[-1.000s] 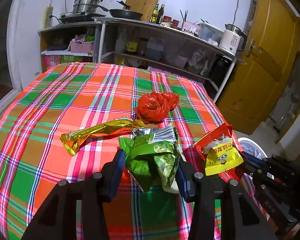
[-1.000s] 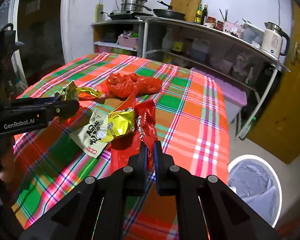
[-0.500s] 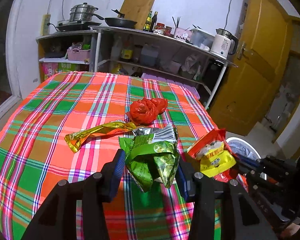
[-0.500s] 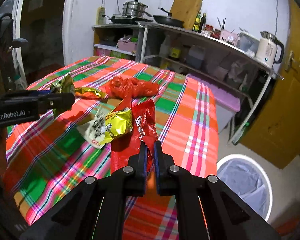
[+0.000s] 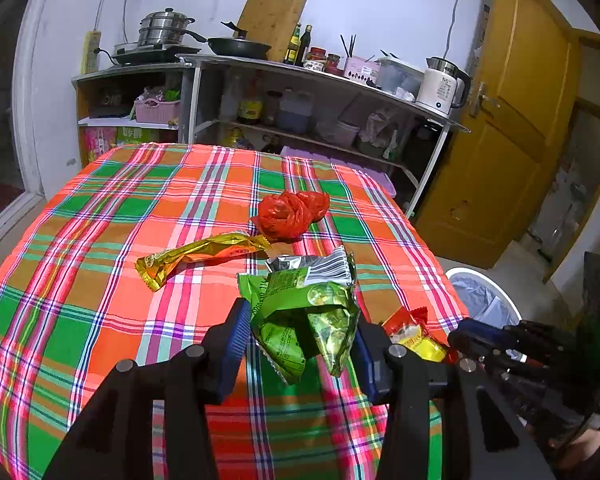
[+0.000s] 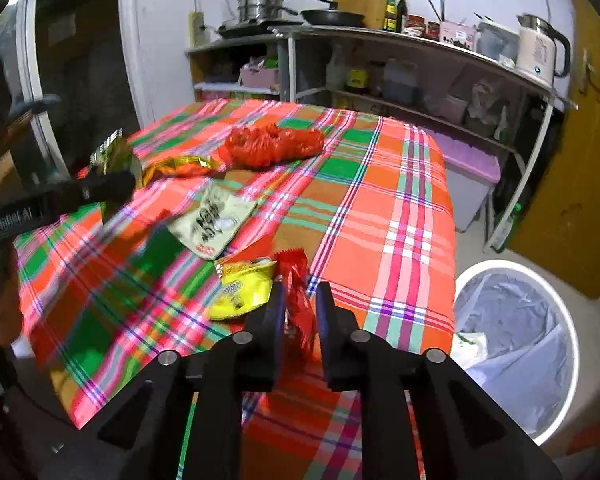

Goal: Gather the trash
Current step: 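Grasp the green chip bag with the left gripper while the right grasps the yellow packet, then carry the green chip bag and yellow packet in both grippers over the bin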

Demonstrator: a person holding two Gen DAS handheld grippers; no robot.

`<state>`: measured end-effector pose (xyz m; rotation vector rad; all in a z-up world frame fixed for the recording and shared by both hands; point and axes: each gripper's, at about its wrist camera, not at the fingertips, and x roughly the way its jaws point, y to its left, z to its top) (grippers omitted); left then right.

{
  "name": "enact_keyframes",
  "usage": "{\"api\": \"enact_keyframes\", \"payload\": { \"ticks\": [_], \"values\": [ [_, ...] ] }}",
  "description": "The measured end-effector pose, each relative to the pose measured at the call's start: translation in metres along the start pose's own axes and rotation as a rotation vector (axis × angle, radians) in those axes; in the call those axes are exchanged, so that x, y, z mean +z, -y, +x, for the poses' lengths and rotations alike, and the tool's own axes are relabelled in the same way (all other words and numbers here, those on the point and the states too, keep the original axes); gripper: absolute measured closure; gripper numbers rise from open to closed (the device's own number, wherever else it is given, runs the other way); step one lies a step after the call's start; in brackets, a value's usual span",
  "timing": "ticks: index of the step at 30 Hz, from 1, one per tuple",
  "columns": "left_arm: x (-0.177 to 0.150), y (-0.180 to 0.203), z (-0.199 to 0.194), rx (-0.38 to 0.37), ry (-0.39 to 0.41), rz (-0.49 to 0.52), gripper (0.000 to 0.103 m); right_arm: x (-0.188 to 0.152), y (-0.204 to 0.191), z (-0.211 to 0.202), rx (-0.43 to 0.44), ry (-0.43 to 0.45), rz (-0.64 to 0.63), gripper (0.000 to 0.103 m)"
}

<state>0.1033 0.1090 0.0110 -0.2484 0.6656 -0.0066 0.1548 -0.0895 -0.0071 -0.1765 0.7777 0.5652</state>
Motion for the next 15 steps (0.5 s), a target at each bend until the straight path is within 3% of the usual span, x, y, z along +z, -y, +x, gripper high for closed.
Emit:
{"api": "enact_keyframes", "payload": {
  "ticks": [5, 10, 15],
  "values": [
    [-0.001, -0.001, -0.002, 0.001, 0.001, -0.002, 0.056, 0.003, -0.001, 0.003, 0.106, 0.000, 0.048, 0.083],
    [-0.001, -0.005, -0.001, 0.001, -0.004, -0.007, 0.056, 0.006, -0.013, 0.016, 0.144, -0.020, 0.017, 0.074],
    [-0.002, -0.009, 0.002, -0.001, -0.010, -0.009, 0.056, 0.009, -0.015, 0.036, 0.164, -0.071, 0.036, 0.073]
  ]
}}
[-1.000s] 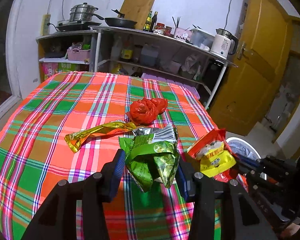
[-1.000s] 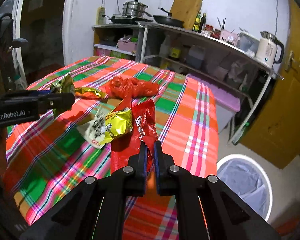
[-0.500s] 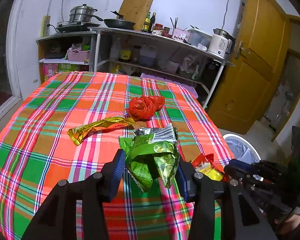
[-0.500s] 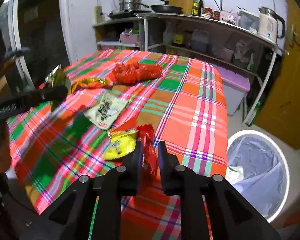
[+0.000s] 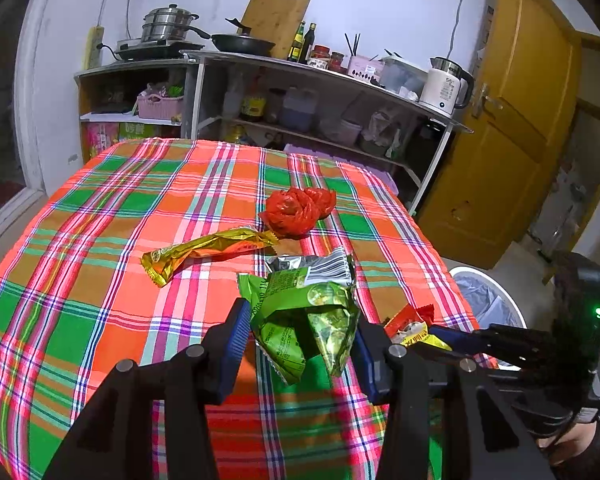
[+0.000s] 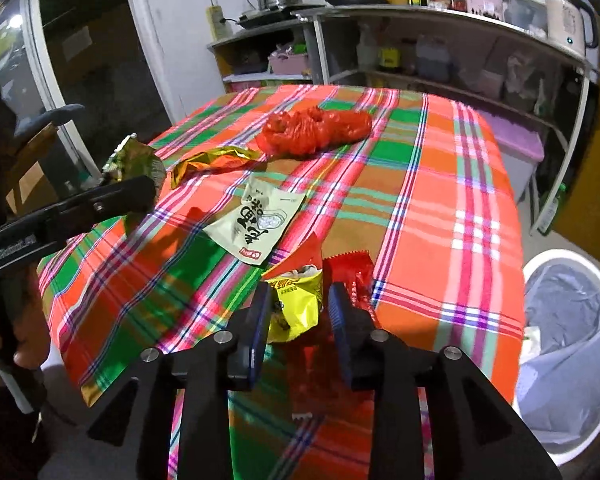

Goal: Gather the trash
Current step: 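Carry the green chip bag and yellow packet in both grippers over the bin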

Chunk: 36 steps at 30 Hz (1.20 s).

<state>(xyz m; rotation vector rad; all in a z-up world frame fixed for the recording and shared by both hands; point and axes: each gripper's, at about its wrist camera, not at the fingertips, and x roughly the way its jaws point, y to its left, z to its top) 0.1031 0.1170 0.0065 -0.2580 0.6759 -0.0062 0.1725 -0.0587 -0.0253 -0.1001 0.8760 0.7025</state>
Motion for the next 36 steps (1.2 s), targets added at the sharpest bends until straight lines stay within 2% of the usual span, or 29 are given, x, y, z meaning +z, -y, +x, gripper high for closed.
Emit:
{"api": "enact_keyframes", "payload": {
  "ticks": [4, 6, 10, 17, 26, 36],
  "values": [
    [-0.001, -0.002, 0.003, -0.002, -0.007, 0.000, 0.056, 0.004, -0.001, 0.008, 0.012, -0.009, 0.008, 0.073],
    [-0.001, -0.003, 0.004, -0.002, -0.008, 0.001, 0.056, 0.004, -0.003, 0.008, 0.008, -0.006, 0.007, 0.078],
    [-0.001, -0.003, 0.004, -0.003, -0.007, 0.000, 0.056, 0.003, -0.004, 0.005, -0.001, -0.002, -0.002, 0.082],
    [-0.002, 0.005, -0.003, -0.015, 0.009, 0.020, 0.056, 0.004, -0.004, -0.024, 0.003, 0.071, 0.012, 0.082],
    [-0.001, 0.041, -0.015, -0.081, 0.033, 0.077, 0.056, -0.001, 0.004, -0.071, -0.011, 0.164, 0.038, 0.082],
    [0.002, 0.098, -0.005, -0.169, 0.024, 0.159, 0.056, -0.021, 0.042, -0.110, -0.074, 0.218, 0.118, 0.082]
  ]
}}
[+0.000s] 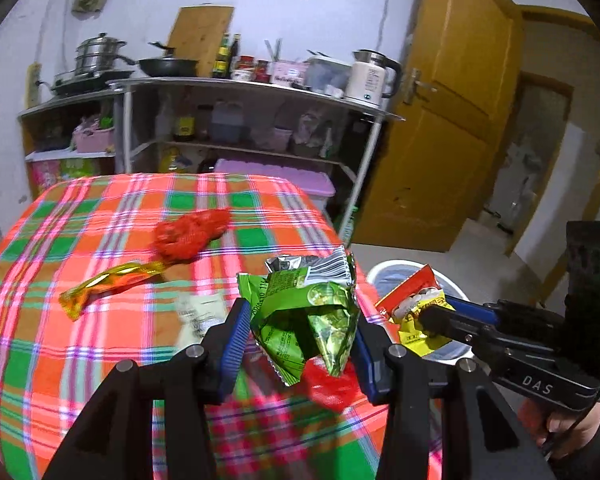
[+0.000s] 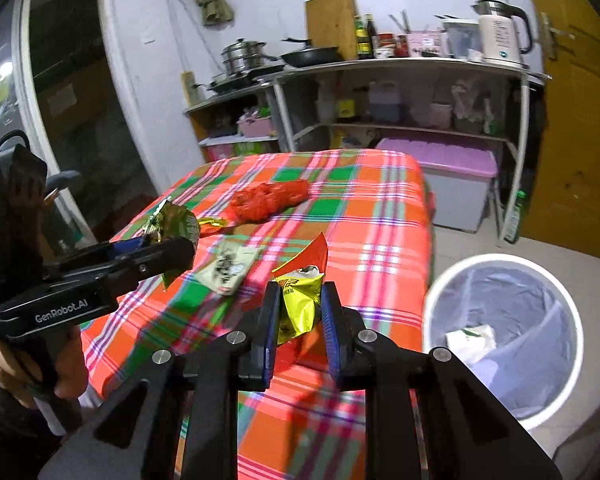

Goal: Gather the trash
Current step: 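Carry the green chip bag and yellow packet in both grippers over the bin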

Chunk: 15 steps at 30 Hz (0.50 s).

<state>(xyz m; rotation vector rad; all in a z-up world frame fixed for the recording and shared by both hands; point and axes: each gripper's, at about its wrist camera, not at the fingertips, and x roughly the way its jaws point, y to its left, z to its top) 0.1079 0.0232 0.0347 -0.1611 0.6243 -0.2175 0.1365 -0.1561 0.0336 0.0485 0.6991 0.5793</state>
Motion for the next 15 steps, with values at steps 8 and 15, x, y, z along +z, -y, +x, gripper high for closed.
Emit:
{"api": "enact_keyframes", "payload": {
  "ticks": [8, 15],
  "values": [
    [0.005, 0.043, 0.031, -0.071, -0.035, 0.051, 0.056, -0.015, 0.044, -0.020, -0.072, 0.009, 0.080, 0.082],
    [0.006, 0.076, 0.064, -0.125, -0.081, 0.092, 0.056, -0.027, 0.085, -0.028, -0.127, 0.008, 0.151, 0.082]
  ]
}}
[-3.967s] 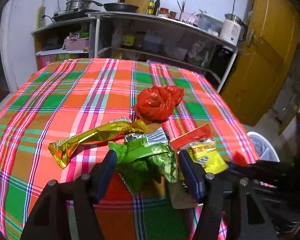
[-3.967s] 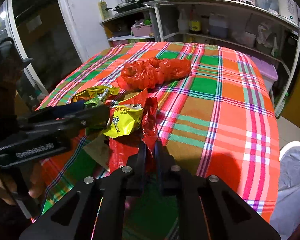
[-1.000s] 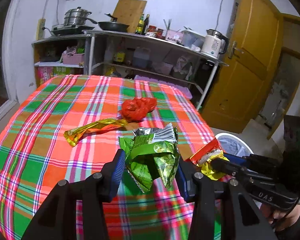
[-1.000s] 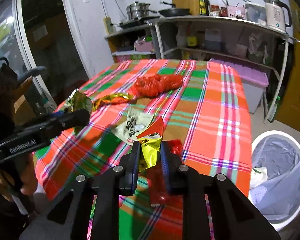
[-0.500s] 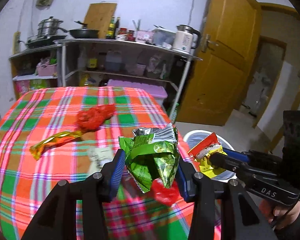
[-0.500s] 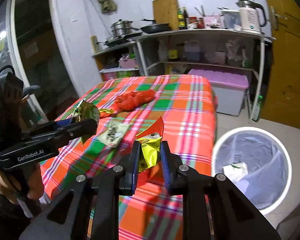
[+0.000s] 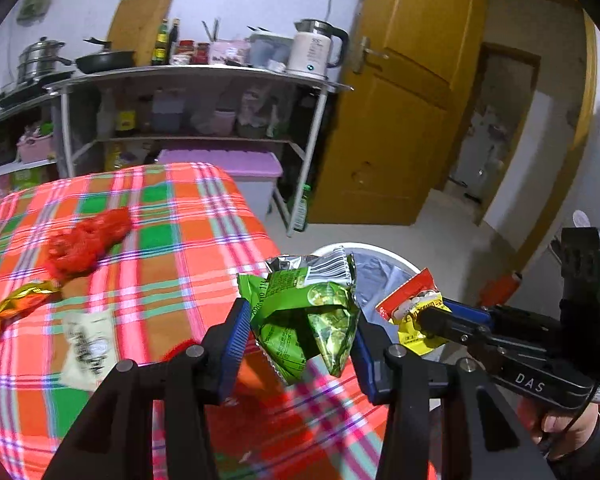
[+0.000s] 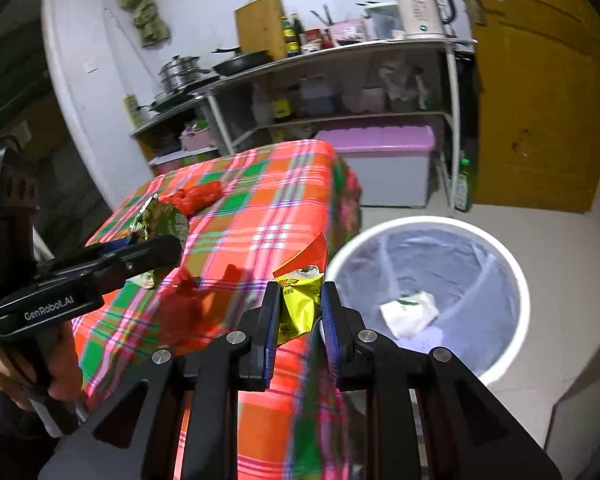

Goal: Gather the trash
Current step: 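Carry the green chip bag and yellow packet in both grippers over the bin, then open both grippers to drop the chip bag and yellow packet into the bin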

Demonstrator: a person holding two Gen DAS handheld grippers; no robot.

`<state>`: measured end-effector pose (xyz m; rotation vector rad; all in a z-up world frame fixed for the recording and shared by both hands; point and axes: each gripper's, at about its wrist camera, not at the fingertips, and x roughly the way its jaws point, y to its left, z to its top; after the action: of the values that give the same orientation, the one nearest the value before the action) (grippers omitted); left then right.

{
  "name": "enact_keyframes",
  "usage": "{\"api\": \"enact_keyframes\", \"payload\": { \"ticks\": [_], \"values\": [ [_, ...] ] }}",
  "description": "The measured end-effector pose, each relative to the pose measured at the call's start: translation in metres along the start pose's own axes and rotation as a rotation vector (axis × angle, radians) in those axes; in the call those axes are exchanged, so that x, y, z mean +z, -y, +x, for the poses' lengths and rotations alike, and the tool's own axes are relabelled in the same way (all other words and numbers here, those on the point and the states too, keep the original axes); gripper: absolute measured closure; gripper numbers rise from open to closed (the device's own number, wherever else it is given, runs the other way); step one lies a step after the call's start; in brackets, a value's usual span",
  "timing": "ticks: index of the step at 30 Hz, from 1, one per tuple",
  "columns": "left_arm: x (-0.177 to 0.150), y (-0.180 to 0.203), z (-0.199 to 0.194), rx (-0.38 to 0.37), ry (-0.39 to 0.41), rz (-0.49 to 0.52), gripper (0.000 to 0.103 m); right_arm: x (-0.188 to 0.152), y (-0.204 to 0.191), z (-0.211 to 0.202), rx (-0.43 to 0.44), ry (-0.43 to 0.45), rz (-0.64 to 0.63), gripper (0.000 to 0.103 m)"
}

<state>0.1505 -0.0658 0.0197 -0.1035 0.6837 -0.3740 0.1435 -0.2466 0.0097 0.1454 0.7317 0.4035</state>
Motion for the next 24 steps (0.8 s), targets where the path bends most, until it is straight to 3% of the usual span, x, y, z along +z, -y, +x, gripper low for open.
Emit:
{"api": "enact_keyframes", "payload": {
  "ticks": [16, 24],
  "values": [
    [0.005, 0.052, 0.089, -0.113, -0.118, 0.070, 0.056, -0.018, 0.076, 0.011, -0.091, -0.045, 0.137, 0.082],
    [0.004, 0.061, 0.126, -0.127, -0.189, 0.078, 0.054, -0.025, 0.100, 0.021, -0.122, -0.079, 0.188, 0.080]
  ]
}}
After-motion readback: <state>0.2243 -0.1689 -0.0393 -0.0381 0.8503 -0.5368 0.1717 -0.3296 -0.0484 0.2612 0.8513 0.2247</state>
